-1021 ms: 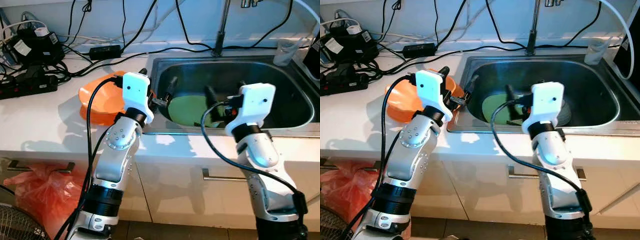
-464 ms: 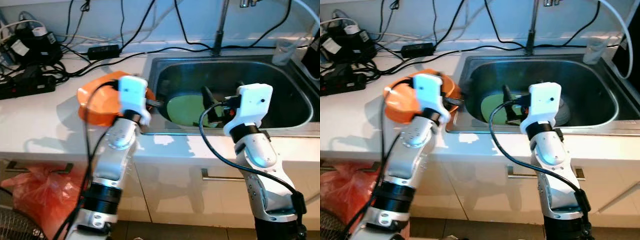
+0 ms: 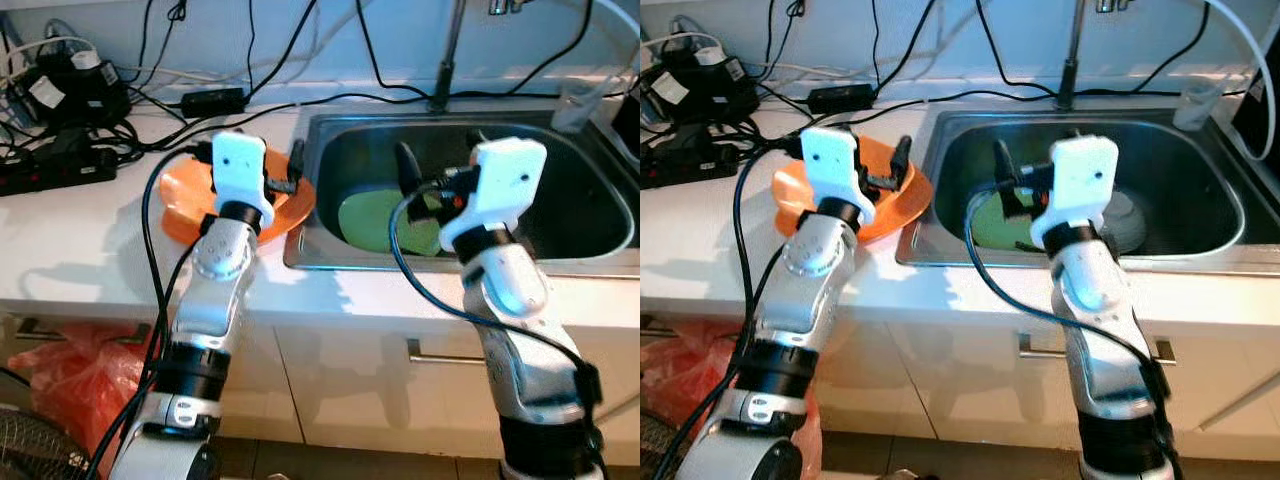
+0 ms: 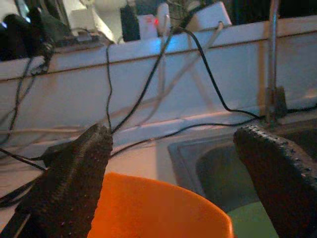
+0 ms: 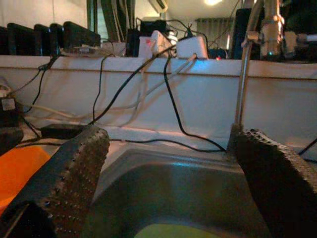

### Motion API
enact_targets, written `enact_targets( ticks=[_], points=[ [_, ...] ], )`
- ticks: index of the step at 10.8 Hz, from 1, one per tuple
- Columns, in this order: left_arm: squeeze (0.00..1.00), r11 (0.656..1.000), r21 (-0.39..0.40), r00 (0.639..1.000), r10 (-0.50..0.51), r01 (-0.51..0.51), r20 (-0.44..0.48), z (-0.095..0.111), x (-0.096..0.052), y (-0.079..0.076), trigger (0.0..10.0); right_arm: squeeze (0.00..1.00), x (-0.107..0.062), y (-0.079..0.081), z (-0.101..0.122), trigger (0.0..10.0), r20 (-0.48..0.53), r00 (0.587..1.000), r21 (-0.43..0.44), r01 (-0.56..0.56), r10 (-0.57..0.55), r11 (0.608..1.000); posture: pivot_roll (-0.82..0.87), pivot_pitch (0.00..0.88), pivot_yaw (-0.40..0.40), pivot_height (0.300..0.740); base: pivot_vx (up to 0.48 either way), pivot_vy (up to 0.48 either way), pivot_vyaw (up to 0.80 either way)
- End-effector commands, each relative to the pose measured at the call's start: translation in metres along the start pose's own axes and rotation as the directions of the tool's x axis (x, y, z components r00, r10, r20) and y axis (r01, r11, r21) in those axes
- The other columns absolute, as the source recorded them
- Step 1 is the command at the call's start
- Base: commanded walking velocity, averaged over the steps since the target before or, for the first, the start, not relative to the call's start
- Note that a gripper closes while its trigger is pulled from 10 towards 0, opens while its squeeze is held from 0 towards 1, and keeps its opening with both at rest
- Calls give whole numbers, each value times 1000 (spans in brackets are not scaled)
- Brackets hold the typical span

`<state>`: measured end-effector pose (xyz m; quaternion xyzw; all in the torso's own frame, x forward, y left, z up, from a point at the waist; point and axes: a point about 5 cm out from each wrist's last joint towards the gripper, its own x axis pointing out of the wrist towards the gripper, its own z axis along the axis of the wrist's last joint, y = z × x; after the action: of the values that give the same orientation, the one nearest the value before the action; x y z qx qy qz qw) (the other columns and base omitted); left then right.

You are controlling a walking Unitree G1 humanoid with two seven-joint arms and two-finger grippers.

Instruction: Kitchen organization

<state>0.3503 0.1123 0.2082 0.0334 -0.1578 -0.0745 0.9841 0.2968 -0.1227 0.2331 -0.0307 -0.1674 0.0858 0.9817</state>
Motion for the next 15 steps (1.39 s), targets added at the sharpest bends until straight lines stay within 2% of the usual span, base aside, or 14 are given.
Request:
enact_targets(
  ticks=[1, 3, 5, 7, 9, 10, 12, 13, 14, 15],
  points=[
    [0, 1000, 12, 1000, 14, -14, 20, 2, 2, -1, 10000, 1000, 4, 1, 4, 10000, 26, 1000, -2, -1, 1, 1000, -97, 0, 98, 740, 0, 0, 0],
    [0, 1000, 0, 999, 18, -18, 51, 4, 7, -3, 10000, 1000, 7, 2, 6, 10000, 48, 999, -7, 3, -3, 1000, -105, 0, 99, 740, 0, 0, 0],
    [0, 998, 25, 995, 50, -52, 81, 9, 12, 9, 10000, 1000, 9, 10, 6, 10000, 61, 998, 11, -20, 20, 1000, -64, 0, 73, 740, 0, 0, 0],
    [0, 994, 37, 990, 101, -105, 98, 12, 9, 19, 10000, 1000, 12, 21, 5, 10000, 73, 995, 27, -75, 73, 997, -32, 0, 76, 740, 0, 0, 0],
    [0, 996, 26, 993, 78, -81, 85, 6, 8, 10, 10000, 1000, 11, 10, 1, 10000, 71, 996, 22, -59, 57, 998, -34, 0, 80, 740, 0, 0, 0],
    [0, 998, 34, 996, 54, -56, 75, 3, 7, 9, 10000, 1000, 10, 7, -2, 10000, 68, 997, 22, -46, 45, 999, -54, 0, 92, 740, 0, 0, 0],
    [0, 997, 56, 998, 58, -57, 1, -7, 6, 18, 10000, 1000, 10, 13, 2, 10000, 69, 997, 31, -42, 40, 999, -67, 0, 97, 740, 0, 0, 0],
    [0, 996, 78, 997, 47, -42, -57, -10, 7, 20, 10000, 1000, 6, 14, -5, 10000, 39, 998, 38, -46, 45, 998, -66, 0, 98, 740, 0, 0, 0],
    [0, 995, 102, 997, -10, 18, -81, -10, 9, 18, 10000, 1000, 4, 15, -6, 10000, 25, 998, 51, -54, 53, 997, -63, 0, 98, 740, 0, 0, 0],
    [0, 991, 91, 990, -87, 97, -106, -4, 15, 18, 10000, 1000, 3, 14, -9, 10000, 12, 999, 61, -53, 52, 997, -54, 0, 99, 740, 0, 0, 0]
  ],
)
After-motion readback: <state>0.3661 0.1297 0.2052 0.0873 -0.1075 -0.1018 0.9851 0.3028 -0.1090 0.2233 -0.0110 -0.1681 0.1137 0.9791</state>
